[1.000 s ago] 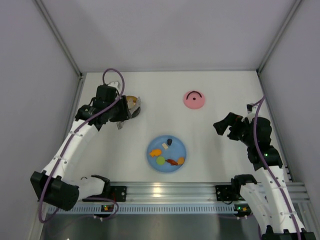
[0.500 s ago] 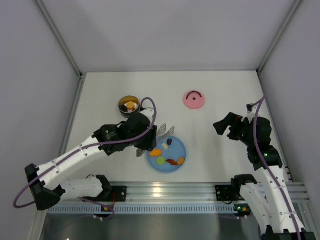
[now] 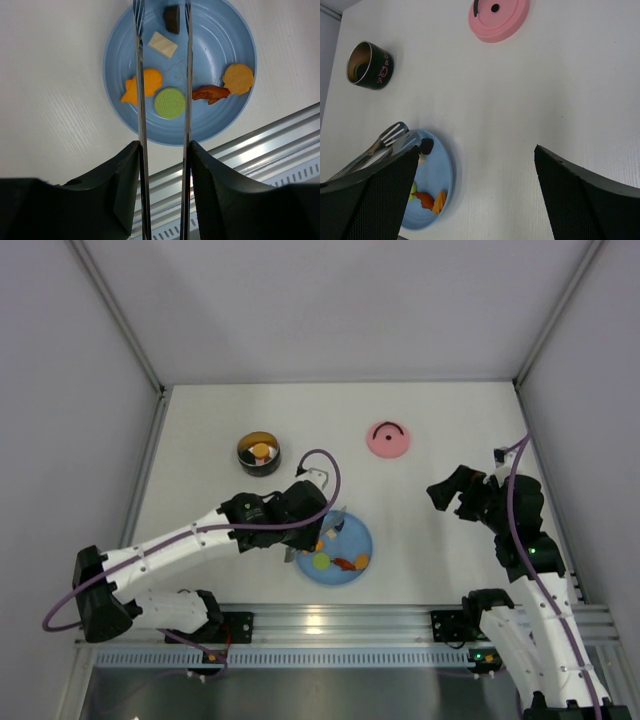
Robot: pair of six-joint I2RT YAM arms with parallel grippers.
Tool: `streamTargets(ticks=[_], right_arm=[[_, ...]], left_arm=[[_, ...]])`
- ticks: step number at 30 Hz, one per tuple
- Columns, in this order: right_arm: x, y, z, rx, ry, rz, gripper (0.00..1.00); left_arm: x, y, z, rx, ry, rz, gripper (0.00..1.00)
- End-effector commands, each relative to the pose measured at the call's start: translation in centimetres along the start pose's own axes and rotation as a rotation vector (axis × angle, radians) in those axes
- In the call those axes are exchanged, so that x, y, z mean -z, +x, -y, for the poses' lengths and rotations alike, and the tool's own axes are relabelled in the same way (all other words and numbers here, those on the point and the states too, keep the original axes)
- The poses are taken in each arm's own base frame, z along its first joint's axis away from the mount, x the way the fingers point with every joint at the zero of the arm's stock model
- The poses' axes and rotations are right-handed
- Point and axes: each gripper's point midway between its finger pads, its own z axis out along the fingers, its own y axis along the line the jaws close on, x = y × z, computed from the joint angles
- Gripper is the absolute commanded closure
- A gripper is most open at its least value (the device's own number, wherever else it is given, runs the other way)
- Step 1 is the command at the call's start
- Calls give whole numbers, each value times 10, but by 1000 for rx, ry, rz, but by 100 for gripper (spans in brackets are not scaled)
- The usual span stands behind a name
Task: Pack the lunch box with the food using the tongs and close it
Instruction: Pick up the fake food from the plate.
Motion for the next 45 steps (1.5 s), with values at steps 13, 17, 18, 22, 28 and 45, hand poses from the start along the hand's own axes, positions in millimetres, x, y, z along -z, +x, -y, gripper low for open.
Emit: streamTargets(ticks=[13, 17, 18, 22, 28, 45], right_arm=[[2, -7, 0, 7, 5, 18, 4], [2, -8, 0, 10, 5, 18, 4], [2, -8, 0, 10, 5, 18, 4], [2, -8, 0, 10, 7, 19, 4], [2, -7, 1, 10, 7, 16, 4], [3, -4, 2, 6, 8, 15, 4]], left_arm=[[-12, 7, 12, -22, 37, -29, 52], [-16, 9, 14, -32, 38, -39, 52], [-16, 9, 14, -30, 39, -41, 52], [-19, 9, 16, -36, 44, -45, 53], [-17, 8, 17, -40, 49, -41, 66], [47, -53, -34, 50, -115, 176, 80]])
